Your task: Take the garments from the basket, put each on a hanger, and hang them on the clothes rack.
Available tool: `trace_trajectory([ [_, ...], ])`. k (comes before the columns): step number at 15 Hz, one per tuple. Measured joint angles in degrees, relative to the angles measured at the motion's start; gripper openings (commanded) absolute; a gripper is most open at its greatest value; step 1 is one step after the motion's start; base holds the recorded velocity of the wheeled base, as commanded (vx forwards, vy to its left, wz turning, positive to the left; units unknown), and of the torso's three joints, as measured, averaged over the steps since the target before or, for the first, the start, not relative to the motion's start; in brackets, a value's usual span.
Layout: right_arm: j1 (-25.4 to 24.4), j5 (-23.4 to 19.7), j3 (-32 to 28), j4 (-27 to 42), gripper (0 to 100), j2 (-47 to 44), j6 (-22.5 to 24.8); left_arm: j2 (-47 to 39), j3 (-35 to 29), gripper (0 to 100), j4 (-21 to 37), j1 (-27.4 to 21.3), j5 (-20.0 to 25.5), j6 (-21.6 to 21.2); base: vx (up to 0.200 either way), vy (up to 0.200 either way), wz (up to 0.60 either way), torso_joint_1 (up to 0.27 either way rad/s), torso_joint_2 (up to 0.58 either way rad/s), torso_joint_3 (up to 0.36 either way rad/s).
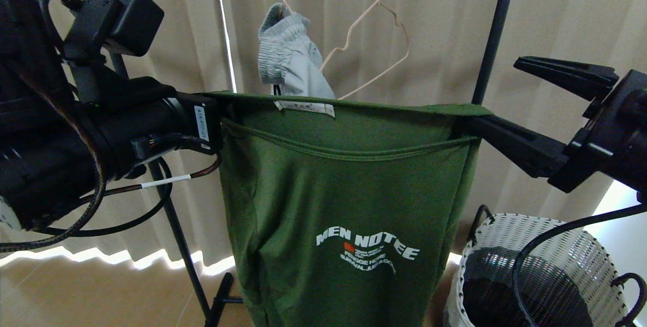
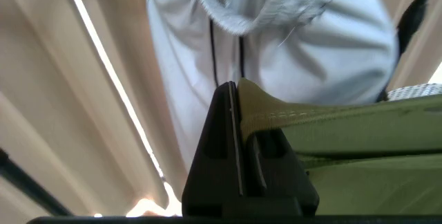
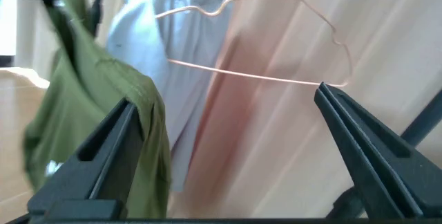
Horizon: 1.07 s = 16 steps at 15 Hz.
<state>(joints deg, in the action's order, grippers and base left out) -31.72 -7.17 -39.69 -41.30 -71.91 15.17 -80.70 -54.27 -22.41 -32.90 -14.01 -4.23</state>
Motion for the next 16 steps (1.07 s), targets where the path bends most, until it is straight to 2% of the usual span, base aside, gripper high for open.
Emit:
trace_trajectory([
  [3,0.02,-0.11,0.91,-0.07,100,0.8,-0.06,-0.15,0.48,0,0.0,0.33,-0.3,-1.45,0.0,0.0,0.0,0.0,0.0,0.0],
  [5,0.0,-0.13,0.96,-0.11,100,1.19,-0.06,-0.77,0.52,0,0.0,0.41,-2.13,-3.79,0.0,0.0,0.0,0.0,0.0,0.0],
  [12,0.02,0.02,2.77,-0.11,100,2.99,0.0,-2.27,0.61,0,-1.18,3.28,-5.07,-4.08,0.0,0.0,0.0,0.0,0.0,0.0],
  [16,0.02,0.26,3.45,0.37,100,3.5,0.18,-2.01,1.74,0,-1.27,4.77,-5.23,-4.11,0.0,0.0,0.0,0.0,0.0,0.0],
])
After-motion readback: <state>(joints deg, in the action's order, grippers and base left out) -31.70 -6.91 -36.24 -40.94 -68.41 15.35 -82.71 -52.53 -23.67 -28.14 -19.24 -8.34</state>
